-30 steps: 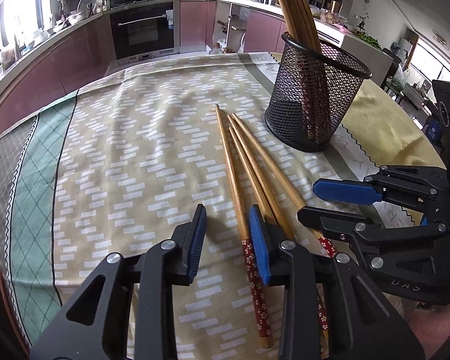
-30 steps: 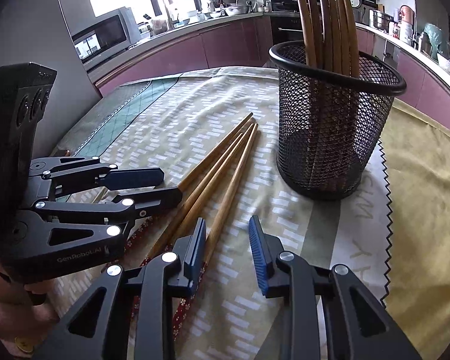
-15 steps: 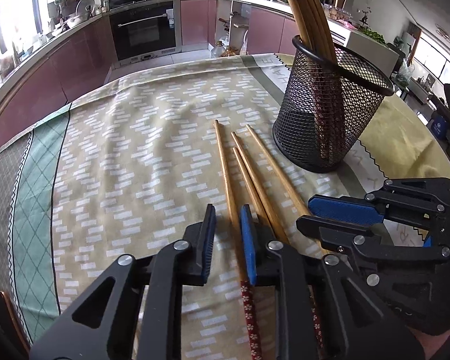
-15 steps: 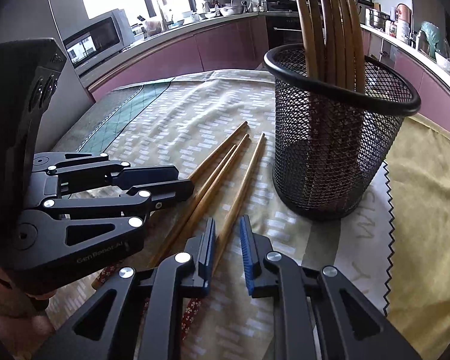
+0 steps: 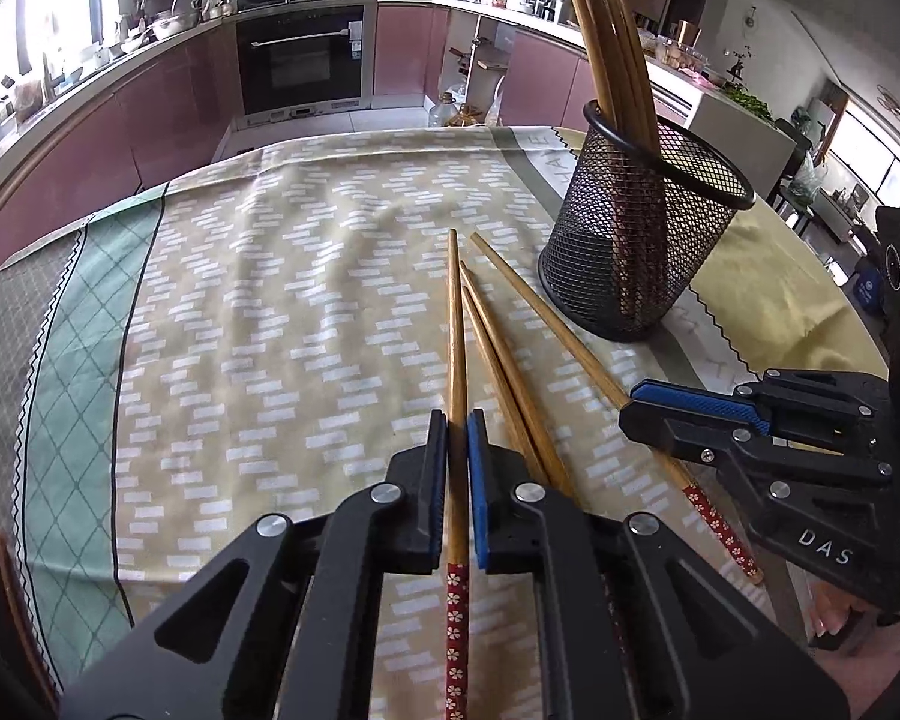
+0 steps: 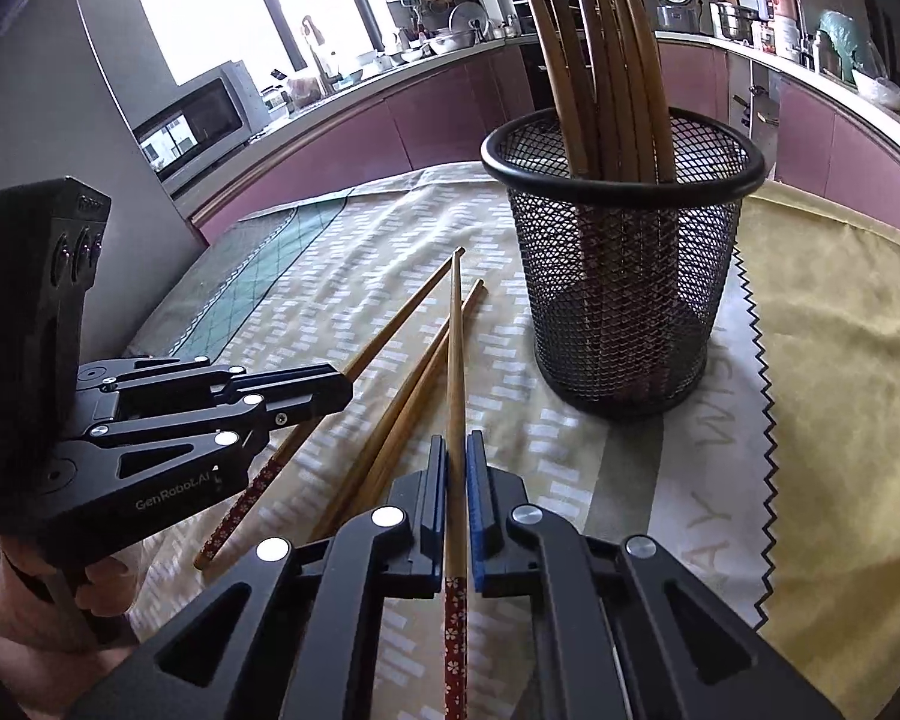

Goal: Organize utensils
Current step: 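Close the left tool on a chopstick while the right tool grasps another, then raise the left tool's chopstick upright above the holder while the right tool raises its own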

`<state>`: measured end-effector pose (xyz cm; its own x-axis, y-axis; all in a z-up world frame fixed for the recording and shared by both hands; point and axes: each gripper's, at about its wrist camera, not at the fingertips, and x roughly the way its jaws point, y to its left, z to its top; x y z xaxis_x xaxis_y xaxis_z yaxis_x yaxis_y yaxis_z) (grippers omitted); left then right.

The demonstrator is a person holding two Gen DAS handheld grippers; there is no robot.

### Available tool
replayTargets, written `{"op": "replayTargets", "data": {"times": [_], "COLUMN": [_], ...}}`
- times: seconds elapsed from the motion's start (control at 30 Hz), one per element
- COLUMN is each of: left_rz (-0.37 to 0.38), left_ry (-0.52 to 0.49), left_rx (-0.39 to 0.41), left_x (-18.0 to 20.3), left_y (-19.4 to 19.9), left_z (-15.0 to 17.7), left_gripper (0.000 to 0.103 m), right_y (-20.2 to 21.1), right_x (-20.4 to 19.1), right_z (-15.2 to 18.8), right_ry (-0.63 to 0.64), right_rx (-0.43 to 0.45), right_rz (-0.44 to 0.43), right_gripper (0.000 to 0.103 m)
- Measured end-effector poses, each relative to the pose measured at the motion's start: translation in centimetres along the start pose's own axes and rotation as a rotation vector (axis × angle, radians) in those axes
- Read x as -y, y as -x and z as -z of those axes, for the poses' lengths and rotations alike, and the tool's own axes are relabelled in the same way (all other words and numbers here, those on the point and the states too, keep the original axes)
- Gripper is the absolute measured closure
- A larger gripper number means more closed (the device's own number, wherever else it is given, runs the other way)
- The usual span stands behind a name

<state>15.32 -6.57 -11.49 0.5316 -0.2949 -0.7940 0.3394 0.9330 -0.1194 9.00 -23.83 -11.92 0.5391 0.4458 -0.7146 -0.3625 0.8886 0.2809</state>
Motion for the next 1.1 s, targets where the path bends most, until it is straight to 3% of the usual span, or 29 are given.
{"op": "replayTargets", "data": {"times": [0.23, 0.63, 0.83, 1.1], "left_rz": [0.04, 0.042, 0.035, 0.028], "left_ry": [-0.035, -0.069, -0.074, -0.028], "left_rx": [-0.032, -0.056, -0.059, -0.006], "left_x": [1.0, 0.7, 0.9, 0.5], "left_y": [0.3, -0.8, -1.2, 0.4], "left_z": [1.8, 0.6, 0.0, -0.4], "left_gripper": [0.095, 0.093, 0.093, 0.095], "right_y": [-0.3, -2.0, -2.4, -0.7], "right_x": [-0.6, -0.9, -0.9, -0.8], "right_z": [0.4, -0.5, -0.6, -0.7], "right_ry": [0.032, 0.063, 0.07, 0.069], "right_rx": [-0.04, -0.08, -0.076, -0.025], "right_rz": [-0.047, 0.006, 0.011, -0.015], "right_gripper": [0.097, 0.095, 0.097, 0.097]}}
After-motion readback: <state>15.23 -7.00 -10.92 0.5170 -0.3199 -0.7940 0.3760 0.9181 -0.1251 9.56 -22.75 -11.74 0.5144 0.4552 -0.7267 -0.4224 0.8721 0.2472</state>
